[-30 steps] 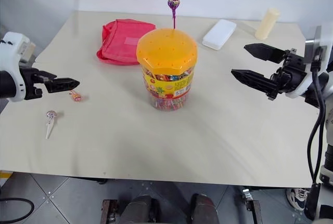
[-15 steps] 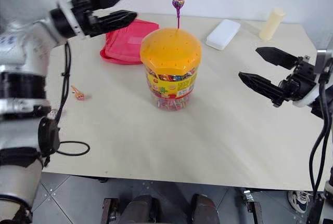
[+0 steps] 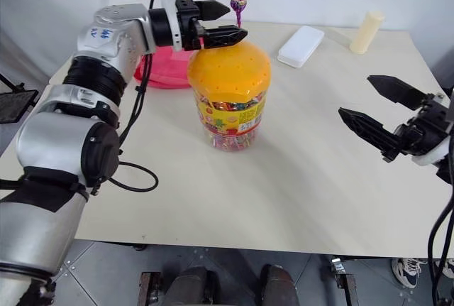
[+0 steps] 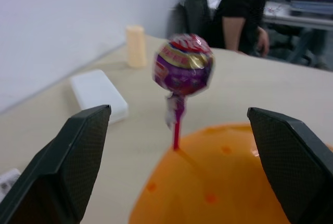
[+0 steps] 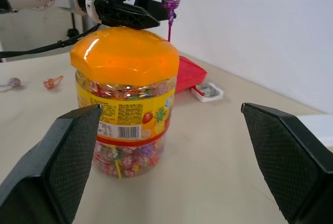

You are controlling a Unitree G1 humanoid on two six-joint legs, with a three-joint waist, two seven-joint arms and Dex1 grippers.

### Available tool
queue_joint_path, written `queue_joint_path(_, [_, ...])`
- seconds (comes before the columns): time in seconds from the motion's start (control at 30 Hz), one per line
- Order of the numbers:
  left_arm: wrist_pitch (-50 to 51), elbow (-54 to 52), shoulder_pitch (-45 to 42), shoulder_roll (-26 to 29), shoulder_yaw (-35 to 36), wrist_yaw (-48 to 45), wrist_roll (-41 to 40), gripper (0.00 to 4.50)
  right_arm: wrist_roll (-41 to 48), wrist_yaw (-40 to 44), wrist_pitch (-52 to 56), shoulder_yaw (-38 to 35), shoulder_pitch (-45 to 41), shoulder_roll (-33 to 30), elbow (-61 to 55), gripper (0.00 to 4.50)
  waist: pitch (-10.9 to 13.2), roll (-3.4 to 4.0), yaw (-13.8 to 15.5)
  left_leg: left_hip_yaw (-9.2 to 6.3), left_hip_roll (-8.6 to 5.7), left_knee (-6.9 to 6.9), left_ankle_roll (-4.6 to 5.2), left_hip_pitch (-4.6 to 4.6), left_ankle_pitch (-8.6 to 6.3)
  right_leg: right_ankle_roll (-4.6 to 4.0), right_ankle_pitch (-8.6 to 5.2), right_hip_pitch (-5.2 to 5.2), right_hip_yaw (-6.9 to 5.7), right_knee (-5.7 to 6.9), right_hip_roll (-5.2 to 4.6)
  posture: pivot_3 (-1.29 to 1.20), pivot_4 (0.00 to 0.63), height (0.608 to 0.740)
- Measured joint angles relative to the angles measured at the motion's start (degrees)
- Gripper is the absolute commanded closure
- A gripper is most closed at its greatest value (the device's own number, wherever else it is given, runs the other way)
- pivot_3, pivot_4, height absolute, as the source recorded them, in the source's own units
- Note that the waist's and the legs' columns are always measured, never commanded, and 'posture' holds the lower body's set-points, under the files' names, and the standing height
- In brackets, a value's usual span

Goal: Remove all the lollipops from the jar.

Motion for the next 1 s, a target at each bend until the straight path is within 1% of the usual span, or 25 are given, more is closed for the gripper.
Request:
queue_joint_path(0.07, [-0.26, 0.87, -0.57, -0.86, 0.79, 2.85, 0.88, 0.65, 0.67, -0.71, 0.0, -0.87, 1.07, 0.02, -1.22, 0.0, 0.0, 0.0, 0.01, 0.0, 0.0, 0.01, 0.0, 0.0, 0.0, 0.0, 0.0, 0.0, 0.0, 0.0, 0.0, 0.0, 0.15, 0.74])
queue_joint_path(0.13, [0.04, 1.31, -0.89, -1.2, 1.45, 4.1, 1.41, 1.22, 1.14, -1.38, 0.0, -1.29, 1.9, 0.02, -1.72, 0.0, 0.0, 0.0, -0.06, 0.0, 0.0, 0.01, 0.0, 0.01, 0.0, 0.0, 0.0, 0.01, 0.0, 0.0, 0.0, 0.0, 0.15, 0.74])
queue_joint_path(0.47, [0.12, 2.52, -1.67, -2.26, 3.89, 4.03, 2.12, 4.41, 1.87, -2.77, -0.26, -1.33, 2.88, 0.02, -2.69, 0.0, 0.0, 0.0, 0.05, -0.01, 0.0, 0.02, 0.0, 0.0, 0.0, 0.0, 0.0, 0.01, 0.0, 0.0, 0.0, 0.0, 0.15, 0.74])
queue_joint_path(0.5, [0.13, 2.52, -1.72, -2.37, 4.0, 3.99, 2.12, 4.47, 1.87, -2.79, -0.3, -1.33, 2.88, 0.02, -2.69, 0.0, 0.0, 0.0, 0.03, 0.0, 0.0, 0.02, 0.0, 0.0, 0.0, 0.0, 0.0, 0.01, 0.0, 0.0, 0.0, 0.0, 0.15, 0.74])
queue_joint_path(0.73, [0.4, 2.9, -2.21, -2.41, 6.07, 4.13, 2.1, 4.47, 1.82, -2.69, -1.35, -1.25, 1.87, 0.01, -2.29, 0.0, 0.0, 0.0, -0.06, 0.0, 0.0, 0.01, 0.0, 0.0, 0.0, 0.0, 0.0, 0.0, 0.0, 0.0, 0.0, 0.0, 0.15, 0.74])
queue_joint_path(1.0, [-0.62, 2.55, -6.78, -0.8, 10.22, 4.67, 1.09, 4.47, 1.63, -1.96, -1.56, 0.26, -0.91, -0.1, -0.28, 0.0, 0.0, 0.0, -0.19, 0.0, 0.0, -0.01, 0.0, 0.01, 0.0, 0.0, 0.0, -0.01, 0.0, -0.01, 0.0, 0.0, 0.15, 0.74])
